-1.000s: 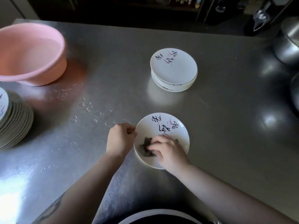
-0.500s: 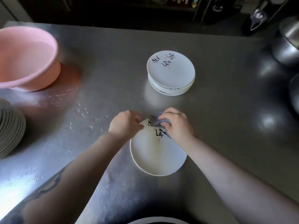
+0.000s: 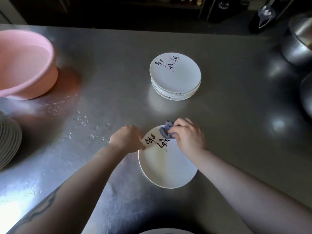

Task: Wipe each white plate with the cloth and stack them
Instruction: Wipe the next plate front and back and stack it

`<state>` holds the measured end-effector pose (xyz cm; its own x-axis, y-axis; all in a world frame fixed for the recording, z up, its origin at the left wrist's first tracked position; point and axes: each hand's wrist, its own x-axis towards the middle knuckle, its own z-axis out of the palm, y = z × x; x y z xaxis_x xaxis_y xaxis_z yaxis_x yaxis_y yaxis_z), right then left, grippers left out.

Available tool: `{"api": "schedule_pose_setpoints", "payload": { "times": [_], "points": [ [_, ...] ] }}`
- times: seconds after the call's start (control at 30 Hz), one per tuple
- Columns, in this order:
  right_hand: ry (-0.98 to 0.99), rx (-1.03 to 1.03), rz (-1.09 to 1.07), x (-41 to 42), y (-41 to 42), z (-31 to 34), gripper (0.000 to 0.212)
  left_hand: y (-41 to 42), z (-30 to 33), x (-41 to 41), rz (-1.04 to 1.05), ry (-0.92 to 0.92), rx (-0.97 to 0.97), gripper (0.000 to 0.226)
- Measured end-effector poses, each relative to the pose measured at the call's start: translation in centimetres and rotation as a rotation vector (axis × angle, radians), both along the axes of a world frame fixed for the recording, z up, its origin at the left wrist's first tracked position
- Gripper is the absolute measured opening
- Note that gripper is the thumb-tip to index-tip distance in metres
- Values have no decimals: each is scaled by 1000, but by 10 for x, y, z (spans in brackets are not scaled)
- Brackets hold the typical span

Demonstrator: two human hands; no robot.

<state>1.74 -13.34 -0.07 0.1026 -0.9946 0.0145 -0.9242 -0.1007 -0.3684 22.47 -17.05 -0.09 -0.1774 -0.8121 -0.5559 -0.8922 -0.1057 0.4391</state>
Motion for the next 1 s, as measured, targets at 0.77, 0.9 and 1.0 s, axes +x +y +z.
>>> {"api": "schedule_pose_setpoints", "payload": {
  "times": [0.77,0.9,1.0],
  "points": [
    [0,-22,25,-6,2,-2,14,-1,-4,3,14,-53,167,21],
    [-14,-9,33,0,-1,-3,15,-4,1,-7,-89,-119,-70,21],
    [-32,9,78,11,-5,-2,14,-11,2,-21,7,-62,-217,19]
  ]
}}
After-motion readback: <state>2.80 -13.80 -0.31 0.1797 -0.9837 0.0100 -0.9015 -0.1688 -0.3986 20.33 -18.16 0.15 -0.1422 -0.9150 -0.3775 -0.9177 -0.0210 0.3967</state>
